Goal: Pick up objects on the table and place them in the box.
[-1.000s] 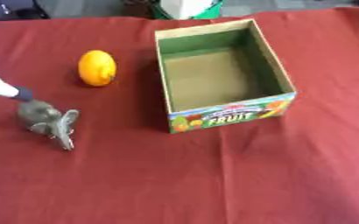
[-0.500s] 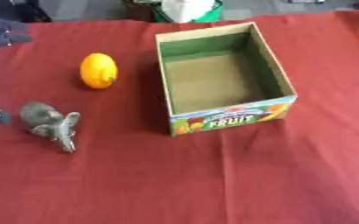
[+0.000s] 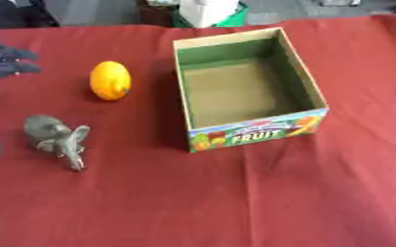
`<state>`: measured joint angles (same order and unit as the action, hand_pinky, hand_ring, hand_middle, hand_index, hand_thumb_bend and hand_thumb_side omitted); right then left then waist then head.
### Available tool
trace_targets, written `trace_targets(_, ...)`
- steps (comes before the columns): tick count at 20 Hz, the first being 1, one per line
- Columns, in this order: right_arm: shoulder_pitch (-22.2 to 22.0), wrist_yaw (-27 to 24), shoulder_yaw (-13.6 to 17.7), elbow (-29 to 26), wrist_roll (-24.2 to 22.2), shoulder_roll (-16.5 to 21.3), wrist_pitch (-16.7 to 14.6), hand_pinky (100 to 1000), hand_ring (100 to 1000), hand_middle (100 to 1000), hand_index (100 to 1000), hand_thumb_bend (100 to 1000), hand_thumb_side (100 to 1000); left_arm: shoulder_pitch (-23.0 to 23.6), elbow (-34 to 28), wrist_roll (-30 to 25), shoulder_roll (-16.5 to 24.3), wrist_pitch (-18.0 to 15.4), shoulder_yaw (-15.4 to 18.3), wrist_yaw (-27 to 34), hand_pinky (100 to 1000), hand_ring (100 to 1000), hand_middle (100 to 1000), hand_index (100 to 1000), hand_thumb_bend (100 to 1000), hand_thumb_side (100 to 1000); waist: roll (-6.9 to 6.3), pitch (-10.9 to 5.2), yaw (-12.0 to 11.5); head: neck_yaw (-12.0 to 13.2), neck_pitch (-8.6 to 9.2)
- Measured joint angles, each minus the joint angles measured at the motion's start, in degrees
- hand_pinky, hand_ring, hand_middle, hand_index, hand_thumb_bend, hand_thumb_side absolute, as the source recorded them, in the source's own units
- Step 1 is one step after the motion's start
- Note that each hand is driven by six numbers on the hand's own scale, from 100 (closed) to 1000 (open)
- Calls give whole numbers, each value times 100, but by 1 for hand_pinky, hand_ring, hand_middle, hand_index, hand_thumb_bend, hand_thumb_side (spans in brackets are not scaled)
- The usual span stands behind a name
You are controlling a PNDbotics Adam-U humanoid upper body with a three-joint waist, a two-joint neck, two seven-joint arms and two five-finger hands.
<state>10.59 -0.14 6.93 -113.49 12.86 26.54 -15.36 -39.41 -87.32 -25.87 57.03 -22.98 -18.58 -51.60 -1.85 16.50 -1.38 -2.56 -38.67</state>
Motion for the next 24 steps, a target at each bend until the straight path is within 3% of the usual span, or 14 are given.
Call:
trace_targets(14,5,2,-25,0,-26,-4,25,589,697,632,766,100,1000,-217,-58,-1213,-201,408,-261,905,888,886,937,1000,846,440,1,70,63,103,48)
trace_targets(24,31,2,-25,0,-25,-10,25,588,696,631,765,100,1000,-337,-76,-2062,-350,682,-269,1232,866,871,905,1000,738,409,0,112,94,165,51)
